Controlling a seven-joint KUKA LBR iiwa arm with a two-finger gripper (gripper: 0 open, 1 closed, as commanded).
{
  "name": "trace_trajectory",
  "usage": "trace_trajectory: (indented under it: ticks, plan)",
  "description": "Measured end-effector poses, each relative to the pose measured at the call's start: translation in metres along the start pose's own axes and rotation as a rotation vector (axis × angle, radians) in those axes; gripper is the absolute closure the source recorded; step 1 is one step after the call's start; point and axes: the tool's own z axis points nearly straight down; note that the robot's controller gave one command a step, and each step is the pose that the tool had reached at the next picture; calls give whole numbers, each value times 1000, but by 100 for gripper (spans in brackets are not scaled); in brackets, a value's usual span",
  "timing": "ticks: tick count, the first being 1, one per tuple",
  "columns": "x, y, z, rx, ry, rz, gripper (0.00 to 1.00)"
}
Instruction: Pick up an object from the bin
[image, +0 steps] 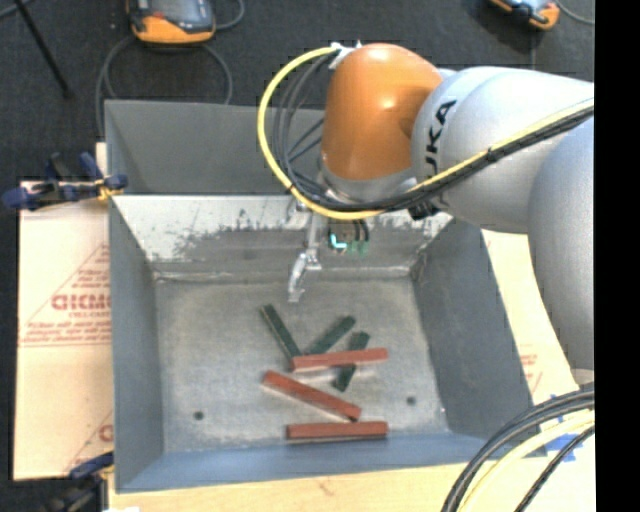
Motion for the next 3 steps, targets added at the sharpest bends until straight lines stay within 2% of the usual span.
trace_trajectory:
  ticks: [1,2,3]
  plan:
    - [-1,0,-5,-1,-8,1,0]
    - [32,-11,49,2,-12,-54,0]
    - [48,-16,79,2,-2,-77,0]
